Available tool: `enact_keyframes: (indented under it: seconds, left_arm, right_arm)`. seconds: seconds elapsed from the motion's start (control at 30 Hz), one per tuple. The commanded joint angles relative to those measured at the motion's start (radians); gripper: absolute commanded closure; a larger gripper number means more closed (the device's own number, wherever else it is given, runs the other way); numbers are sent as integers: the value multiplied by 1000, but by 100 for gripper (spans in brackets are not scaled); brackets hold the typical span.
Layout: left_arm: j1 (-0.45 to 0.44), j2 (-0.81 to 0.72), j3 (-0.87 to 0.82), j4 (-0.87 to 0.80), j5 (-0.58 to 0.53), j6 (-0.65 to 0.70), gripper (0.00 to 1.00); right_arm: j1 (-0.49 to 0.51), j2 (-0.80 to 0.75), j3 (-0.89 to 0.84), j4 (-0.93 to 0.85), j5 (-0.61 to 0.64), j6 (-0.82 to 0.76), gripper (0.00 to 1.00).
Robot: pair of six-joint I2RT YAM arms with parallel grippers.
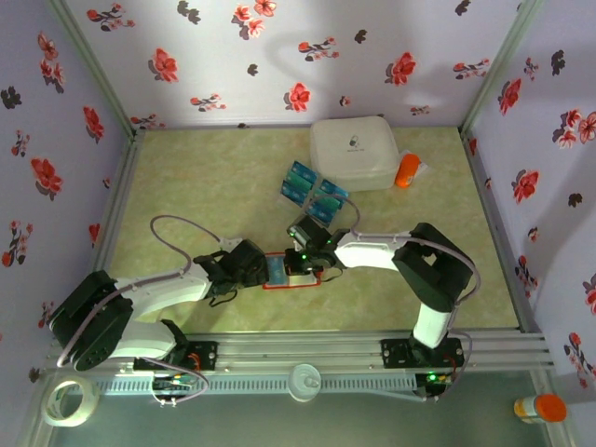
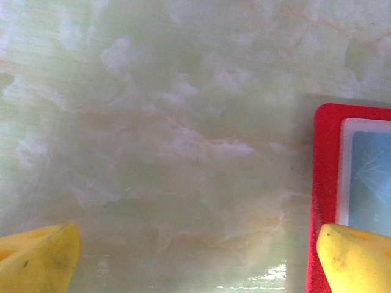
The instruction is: Put the credit cards into the card holder
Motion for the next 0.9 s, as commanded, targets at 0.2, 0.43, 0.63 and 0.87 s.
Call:
enact_keyframes:
  seconds: [0.2,0.43,0.63,0.87]
  left_arm:
    - [10,-28,19,-26,0,21,0]
    - [9,-76,69,-59,9,24,0]
    - [-5,-100,133,-66,35,23,0]
    - [-59,-49,188,-39,42,6,0]
  right_arm:
    - [7,-22,35,-23,-8,0,100]
    - [-51,-135,15,-97,23,-47,100]
    - [-147,-193,-27,-131,10,-89,100]
    - [-174,-179,-17,-166,-17,-130,100]
